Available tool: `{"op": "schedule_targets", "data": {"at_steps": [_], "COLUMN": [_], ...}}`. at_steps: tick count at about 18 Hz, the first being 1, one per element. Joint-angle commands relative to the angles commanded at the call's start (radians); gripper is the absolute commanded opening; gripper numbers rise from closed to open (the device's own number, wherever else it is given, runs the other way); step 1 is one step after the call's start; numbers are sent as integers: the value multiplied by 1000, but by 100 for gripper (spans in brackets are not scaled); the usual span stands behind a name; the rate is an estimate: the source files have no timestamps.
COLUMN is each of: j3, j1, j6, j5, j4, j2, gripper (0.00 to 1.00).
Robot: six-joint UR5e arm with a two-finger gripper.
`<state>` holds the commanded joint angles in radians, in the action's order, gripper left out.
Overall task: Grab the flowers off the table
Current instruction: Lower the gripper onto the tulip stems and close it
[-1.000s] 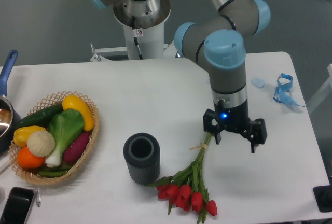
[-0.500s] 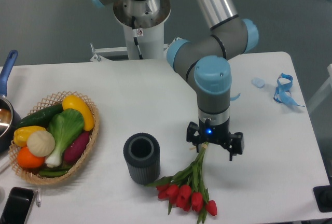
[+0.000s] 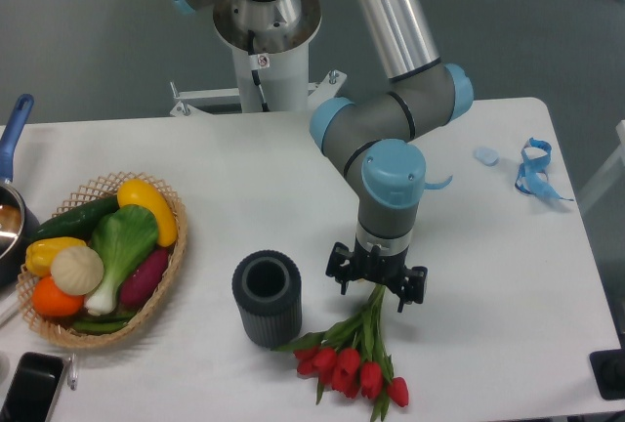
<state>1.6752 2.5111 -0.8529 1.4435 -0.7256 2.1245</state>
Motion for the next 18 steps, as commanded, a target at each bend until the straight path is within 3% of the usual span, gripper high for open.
{"op": "schedule_targets", "data": {"at_steps": [14, 15, 18], "j3": [-12, -14, -15], "j1": [0, 0, -2], "j6": [-2, -2, 1], "j5": [3, 3, 6], "j4": [5, 5, 5], "j2": [45, 48, 51], "gripper": [100, 94, 65]}}
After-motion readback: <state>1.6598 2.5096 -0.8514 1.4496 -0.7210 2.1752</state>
